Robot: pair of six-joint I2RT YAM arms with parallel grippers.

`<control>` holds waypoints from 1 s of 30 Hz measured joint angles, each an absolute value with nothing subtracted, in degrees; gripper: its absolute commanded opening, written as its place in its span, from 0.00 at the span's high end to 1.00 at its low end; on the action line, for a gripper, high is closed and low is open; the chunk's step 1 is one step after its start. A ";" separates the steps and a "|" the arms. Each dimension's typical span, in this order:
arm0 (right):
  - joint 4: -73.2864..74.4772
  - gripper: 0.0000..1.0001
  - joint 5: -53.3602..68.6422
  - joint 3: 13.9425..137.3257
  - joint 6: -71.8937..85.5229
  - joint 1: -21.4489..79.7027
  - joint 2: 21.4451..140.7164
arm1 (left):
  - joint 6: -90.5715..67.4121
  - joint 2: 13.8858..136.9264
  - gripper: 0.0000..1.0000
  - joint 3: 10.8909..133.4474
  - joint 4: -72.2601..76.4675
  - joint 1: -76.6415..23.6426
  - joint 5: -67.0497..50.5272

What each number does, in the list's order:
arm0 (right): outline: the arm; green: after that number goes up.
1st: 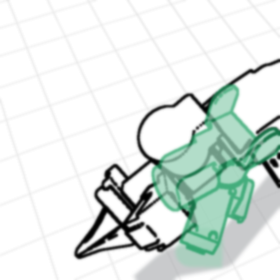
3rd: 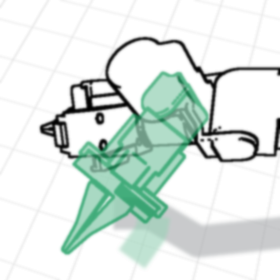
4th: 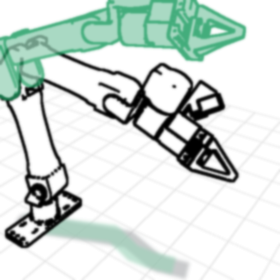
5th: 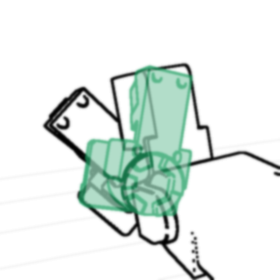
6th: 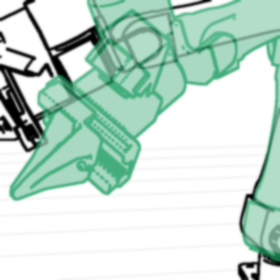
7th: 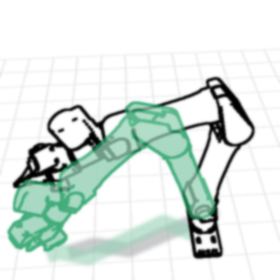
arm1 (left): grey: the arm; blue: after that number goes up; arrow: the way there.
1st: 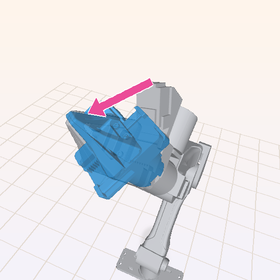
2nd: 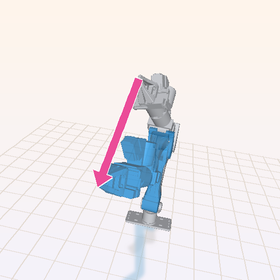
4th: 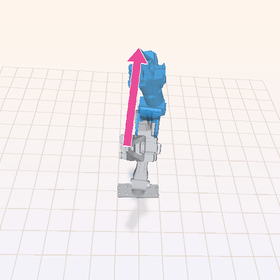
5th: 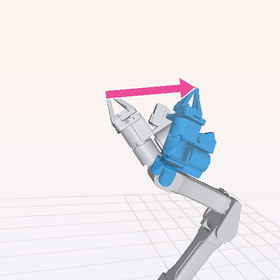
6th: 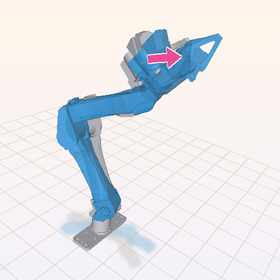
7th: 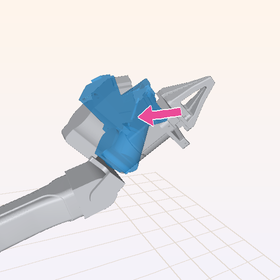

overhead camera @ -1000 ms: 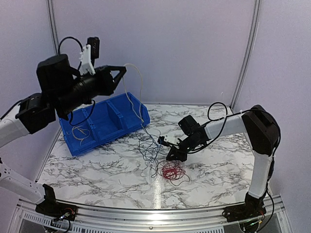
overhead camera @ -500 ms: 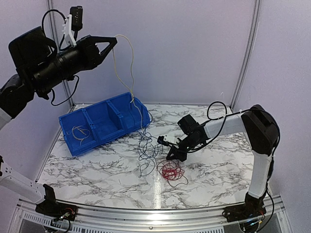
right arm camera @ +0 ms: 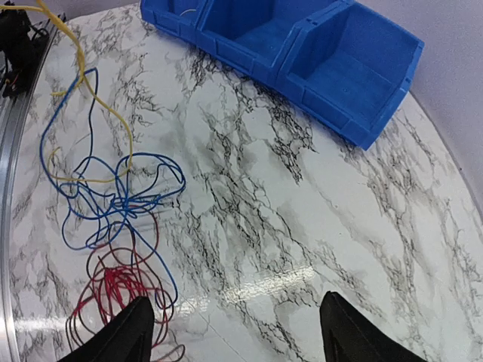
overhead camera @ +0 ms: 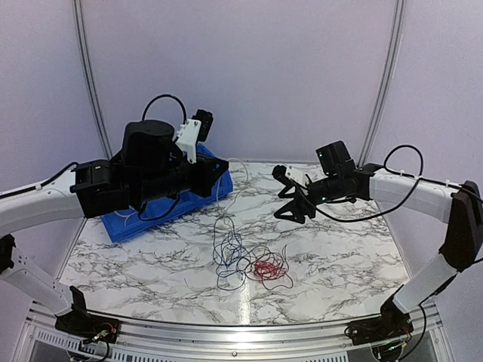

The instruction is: Untangle the cables

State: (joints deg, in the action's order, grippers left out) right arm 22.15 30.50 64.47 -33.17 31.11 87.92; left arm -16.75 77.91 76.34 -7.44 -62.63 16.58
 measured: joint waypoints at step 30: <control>11.75 0.20 36.34 59.55 -22.72 40.01 91.24 | -23.86 83.05 1.00 70.39 9.23 -62.63 23.79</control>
State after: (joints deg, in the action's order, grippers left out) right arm 11.75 36.34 59.55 -22.72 40.01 91.24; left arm -23.86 83.05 70.39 9.23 -62.63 23.79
